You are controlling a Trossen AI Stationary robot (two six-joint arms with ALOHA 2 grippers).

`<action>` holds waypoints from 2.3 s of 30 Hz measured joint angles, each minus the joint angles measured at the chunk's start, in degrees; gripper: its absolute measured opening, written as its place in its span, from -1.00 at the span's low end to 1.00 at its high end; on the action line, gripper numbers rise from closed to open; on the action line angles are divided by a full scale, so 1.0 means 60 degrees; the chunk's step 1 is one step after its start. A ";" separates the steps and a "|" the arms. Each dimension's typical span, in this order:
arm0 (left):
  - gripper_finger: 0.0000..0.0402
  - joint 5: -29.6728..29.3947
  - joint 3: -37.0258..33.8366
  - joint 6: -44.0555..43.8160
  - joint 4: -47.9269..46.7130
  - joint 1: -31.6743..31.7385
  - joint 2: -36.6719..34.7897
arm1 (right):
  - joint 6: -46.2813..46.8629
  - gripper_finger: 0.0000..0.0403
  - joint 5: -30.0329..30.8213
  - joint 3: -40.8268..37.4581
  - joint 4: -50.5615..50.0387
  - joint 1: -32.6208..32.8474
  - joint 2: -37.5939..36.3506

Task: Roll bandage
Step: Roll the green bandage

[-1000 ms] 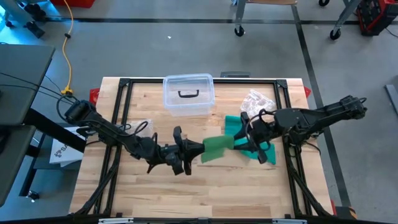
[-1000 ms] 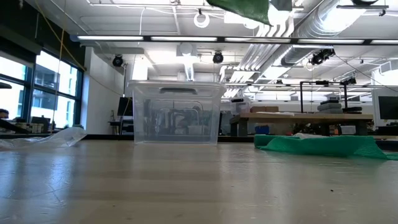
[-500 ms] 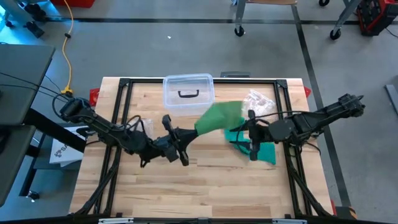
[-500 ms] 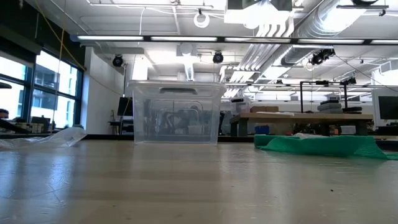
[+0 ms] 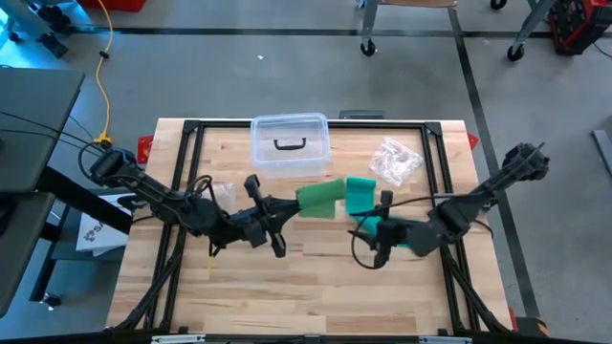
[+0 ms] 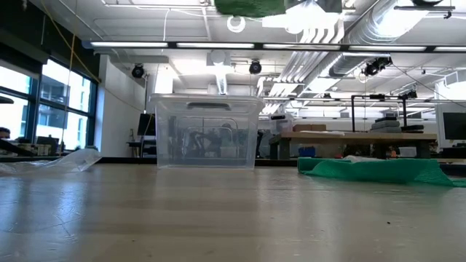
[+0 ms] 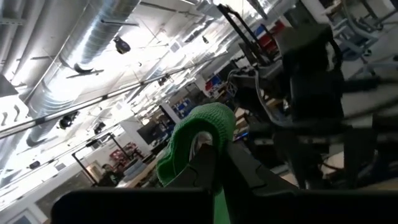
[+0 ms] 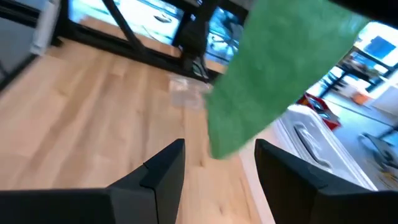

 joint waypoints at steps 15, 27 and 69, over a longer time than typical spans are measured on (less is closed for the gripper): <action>-0.98 0.0340 0.0000 -0.0130 0.0322 -0.0189 -0.0076 | -0.1072 -0.08 -0.0398 -0.3807 0.8045 -0.1123 -0.0036; -0.98 0.0680 0.0000 -0.0429 0.0315 -0.0189 -0.0076 | -0.1158 -0.08 -0.4619 -0.2631 0.7792 -0.2389 -0.0050; -0.99 0.1585 0.0022 -0.0834 0.2191 0.0142 -0.1931 | 0.1003 -1.00 -0.1419 -0.1627 0.5981 -0.1565 0.4946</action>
